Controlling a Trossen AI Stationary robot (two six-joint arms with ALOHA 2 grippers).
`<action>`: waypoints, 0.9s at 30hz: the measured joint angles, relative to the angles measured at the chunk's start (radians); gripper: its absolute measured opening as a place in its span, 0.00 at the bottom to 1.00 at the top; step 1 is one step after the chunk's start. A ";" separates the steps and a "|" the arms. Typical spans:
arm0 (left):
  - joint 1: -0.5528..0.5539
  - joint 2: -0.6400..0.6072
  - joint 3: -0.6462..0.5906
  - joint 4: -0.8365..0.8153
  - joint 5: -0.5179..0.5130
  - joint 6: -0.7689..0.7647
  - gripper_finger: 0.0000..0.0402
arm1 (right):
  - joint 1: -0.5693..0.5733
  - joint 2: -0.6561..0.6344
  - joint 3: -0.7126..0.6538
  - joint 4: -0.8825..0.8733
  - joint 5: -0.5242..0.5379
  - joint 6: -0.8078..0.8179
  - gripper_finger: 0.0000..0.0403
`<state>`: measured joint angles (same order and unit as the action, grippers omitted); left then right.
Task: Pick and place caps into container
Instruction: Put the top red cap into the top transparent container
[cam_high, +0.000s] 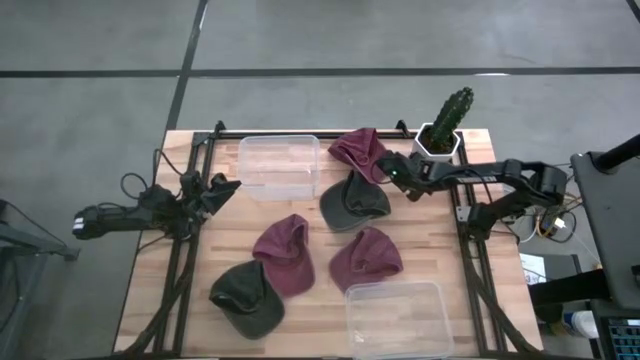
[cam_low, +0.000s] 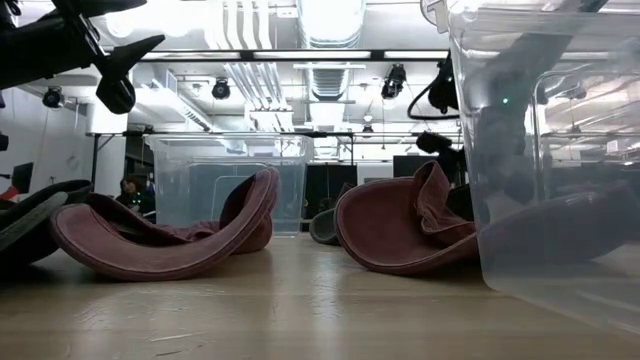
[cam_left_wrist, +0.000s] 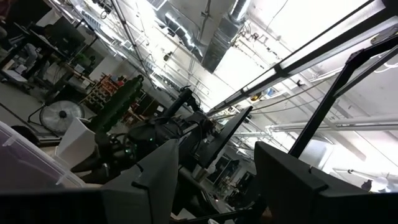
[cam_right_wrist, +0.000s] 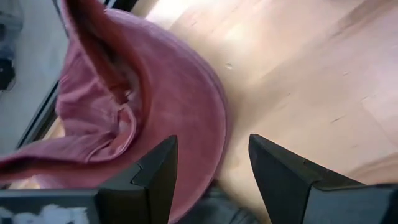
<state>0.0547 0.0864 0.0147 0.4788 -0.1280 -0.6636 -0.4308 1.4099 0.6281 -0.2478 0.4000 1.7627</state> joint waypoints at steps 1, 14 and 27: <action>0.000 0.000 0.000 0.000 0.000 0.000 0.51 | -0.001 0.007 0.000 -0.001 0.000 0.011 0.48; 0.000 0.000 -0.002 0.000 0.000 -0.026 0.51 | -0.086 0.075 0.000 0.055 0.019 0.012 0.48; 0.000 0.000 -0.002 0.000 0.000 -0.029 0.51 | -0.141 0.111 0.000 0.113 0.018 -0.055 0.48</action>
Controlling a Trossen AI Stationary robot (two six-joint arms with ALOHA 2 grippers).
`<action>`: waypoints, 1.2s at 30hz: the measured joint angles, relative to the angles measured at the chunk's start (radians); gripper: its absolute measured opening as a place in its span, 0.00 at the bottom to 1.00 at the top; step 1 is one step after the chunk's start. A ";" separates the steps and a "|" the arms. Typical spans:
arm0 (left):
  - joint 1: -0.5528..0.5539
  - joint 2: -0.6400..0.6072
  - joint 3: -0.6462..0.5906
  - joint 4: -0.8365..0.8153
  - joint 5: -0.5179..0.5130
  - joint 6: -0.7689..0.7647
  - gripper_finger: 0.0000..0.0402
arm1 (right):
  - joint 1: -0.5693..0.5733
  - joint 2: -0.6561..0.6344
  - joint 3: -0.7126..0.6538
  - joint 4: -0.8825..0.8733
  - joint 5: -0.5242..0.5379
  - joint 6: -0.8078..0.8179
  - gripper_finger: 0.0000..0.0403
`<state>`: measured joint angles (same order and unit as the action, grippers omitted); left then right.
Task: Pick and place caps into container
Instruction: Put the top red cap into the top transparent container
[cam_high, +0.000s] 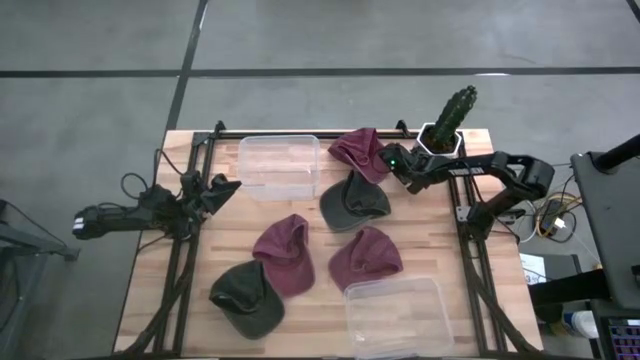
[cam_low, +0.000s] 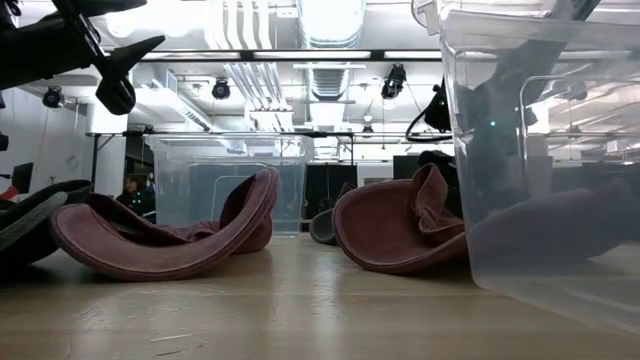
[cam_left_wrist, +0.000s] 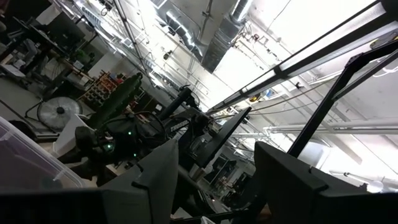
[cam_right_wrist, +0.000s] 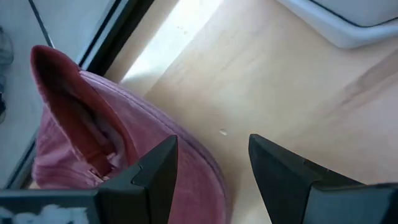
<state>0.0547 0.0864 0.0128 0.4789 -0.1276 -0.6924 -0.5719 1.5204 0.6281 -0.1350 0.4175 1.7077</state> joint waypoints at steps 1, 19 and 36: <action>0.000 0.000 0.000 0.000 0.000 -0.005 0.51 | 0.000 0.002 0.000 0.007 0.000 0.000 0.48; 0.000 0.000 0.000 0.000 0.000 0.006 0.51 | -0.006 0.107 0.001 0.178 -0.034 0.008 0.48; 0.000 0.000 0.000 0.000 0.000 0.003 0.51 | -0.007 0.076 0.004 0.196 -0.099 -0.140 0.05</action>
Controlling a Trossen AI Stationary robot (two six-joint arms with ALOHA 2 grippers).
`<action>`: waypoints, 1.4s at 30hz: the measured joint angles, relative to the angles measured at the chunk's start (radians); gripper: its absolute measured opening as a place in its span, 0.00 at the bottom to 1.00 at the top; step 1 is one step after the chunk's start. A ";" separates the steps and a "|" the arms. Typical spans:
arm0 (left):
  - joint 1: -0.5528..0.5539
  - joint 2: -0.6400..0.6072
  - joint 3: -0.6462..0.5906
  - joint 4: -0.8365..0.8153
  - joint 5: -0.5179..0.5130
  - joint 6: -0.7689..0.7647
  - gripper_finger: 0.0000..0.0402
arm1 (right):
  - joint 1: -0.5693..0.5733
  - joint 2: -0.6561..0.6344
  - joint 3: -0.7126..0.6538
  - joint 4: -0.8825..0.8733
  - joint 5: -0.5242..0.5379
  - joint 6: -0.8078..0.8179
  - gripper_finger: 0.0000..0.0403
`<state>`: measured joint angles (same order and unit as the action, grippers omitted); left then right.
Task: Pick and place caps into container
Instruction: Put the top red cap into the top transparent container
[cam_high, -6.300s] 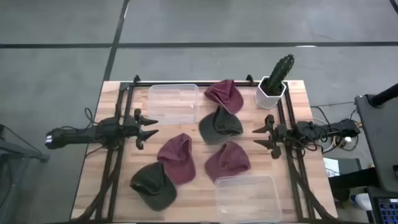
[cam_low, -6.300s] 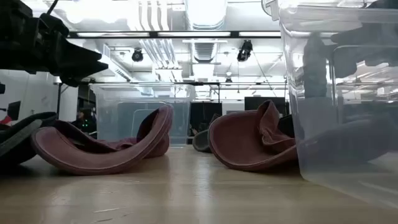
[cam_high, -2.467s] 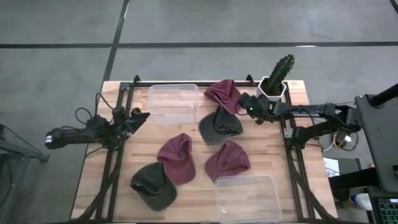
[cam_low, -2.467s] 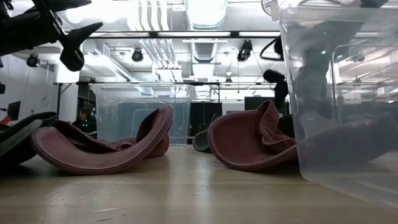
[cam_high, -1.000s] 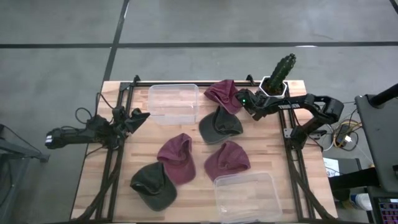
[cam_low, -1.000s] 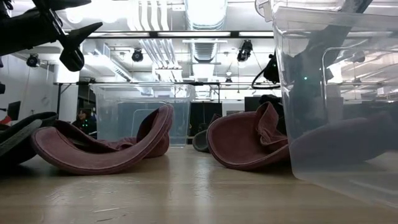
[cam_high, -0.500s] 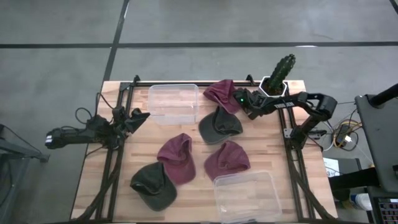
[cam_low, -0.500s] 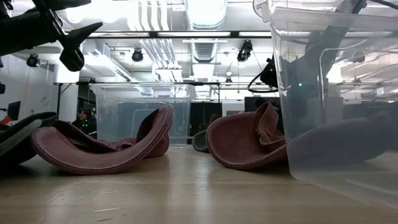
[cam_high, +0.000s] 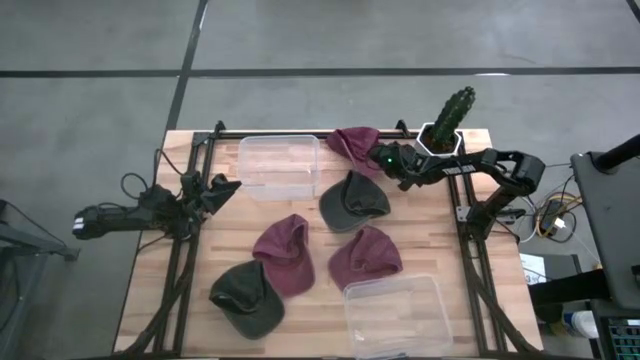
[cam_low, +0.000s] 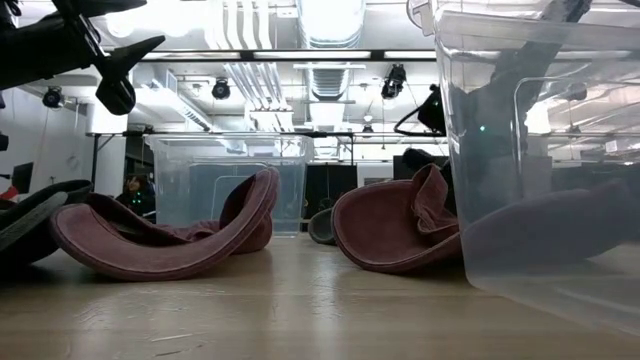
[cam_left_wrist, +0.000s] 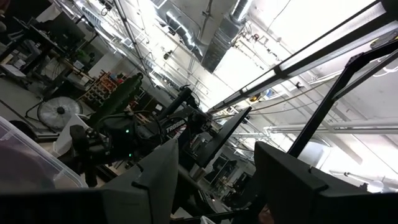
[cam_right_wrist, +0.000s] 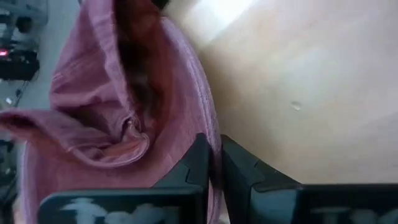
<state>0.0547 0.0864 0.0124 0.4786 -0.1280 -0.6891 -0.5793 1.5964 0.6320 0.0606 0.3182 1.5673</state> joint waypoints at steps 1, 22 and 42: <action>0.000 0.000 0.000 0.000 0.000 0.000 0.51 | -0.001 -0.006 -0.001 -0.005 0.003 -0.013 0.04; 0.000 0.000 0.000 0.000 0.000 0.000 0.51 | -0.002 -0.233 -0.004 -0.028 0.050 -0.221 0.03; 0.000 0.000 0.000 0.000 0.000 0.001 0.51 | 0.000 -0.488 -0.004 -0.013 -0.013 -0.456 0.03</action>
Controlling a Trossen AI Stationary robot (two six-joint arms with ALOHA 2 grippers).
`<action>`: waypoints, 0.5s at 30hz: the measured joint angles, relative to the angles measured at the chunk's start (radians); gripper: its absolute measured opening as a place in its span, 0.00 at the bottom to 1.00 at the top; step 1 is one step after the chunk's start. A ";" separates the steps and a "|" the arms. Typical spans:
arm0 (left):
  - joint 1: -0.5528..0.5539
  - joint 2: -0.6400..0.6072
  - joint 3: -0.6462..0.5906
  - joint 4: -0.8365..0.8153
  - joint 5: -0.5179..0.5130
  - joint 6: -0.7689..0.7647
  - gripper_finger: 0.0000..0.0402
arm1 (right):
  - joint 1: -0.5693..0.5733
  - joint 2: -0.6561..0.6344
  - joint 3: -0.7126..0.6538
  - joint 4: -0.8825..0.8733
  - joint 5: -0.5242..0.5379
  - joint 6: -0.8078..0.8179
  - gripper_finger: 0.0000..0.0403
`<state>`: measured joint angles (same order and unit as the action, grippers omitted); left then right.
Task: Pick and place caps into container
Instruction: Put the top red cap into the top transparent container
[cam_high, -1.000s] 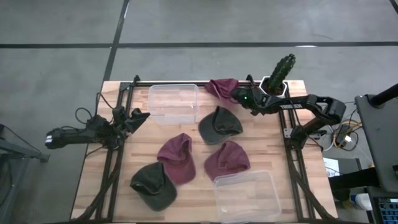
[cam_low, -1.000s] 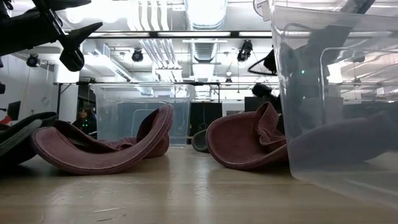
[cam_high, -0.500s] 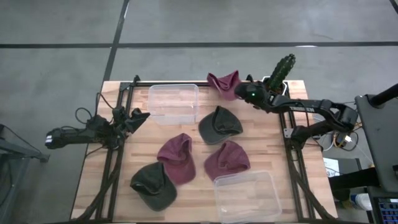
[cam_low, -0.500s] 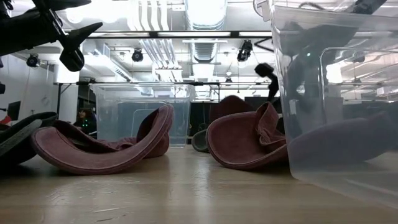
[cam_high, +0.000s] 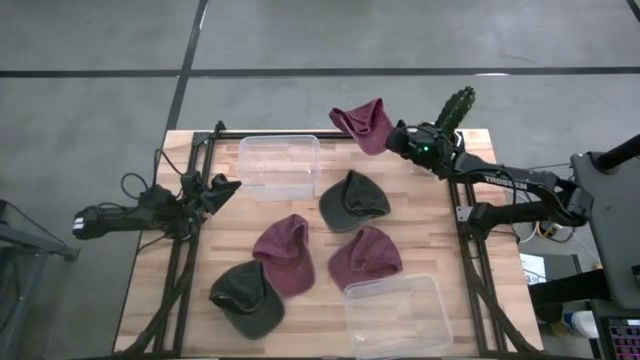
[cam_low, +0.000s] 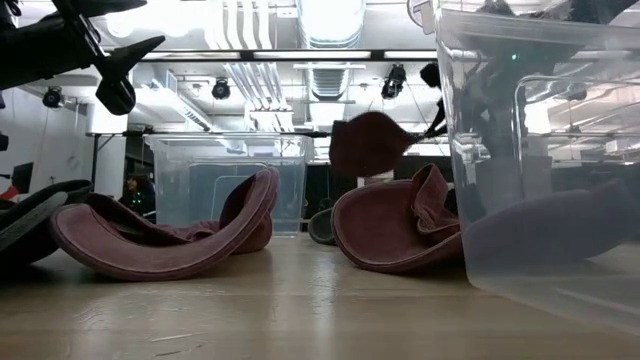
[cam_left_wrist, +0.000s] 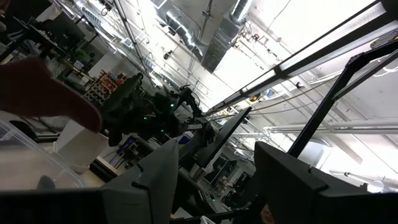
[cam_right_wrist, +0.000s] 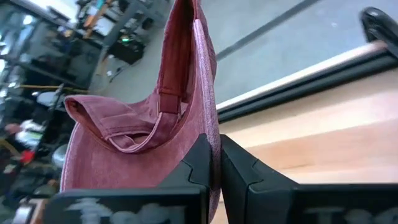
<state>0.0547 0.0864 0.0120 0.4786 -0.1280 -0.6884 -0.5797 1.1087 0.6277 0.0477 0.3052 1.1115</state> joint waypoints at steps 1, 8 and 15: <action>0.000 0.000 0.000 0.000 0.000 0.000 0.51 | 0.001 -0.009 0.000 0.009 -0.013 -0.012 0.03; 0.000 0.000 0.000 0.000 0.005 -0.038 0.51 | 0.001 -0.038 0.000 0.126 -0.128 -0.035 0.03; 0.000 0.000 0.000 0.001 0.005 -0.180 0.51 | 0.002 -0.007 0.000 0.285 -0.230 -0.016 0.03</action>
<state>0.0544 0.0868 0.0124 0.4793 -0.1235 -0.8681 -0.5781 1.1020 0.6281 0.3329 0.0750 1.0957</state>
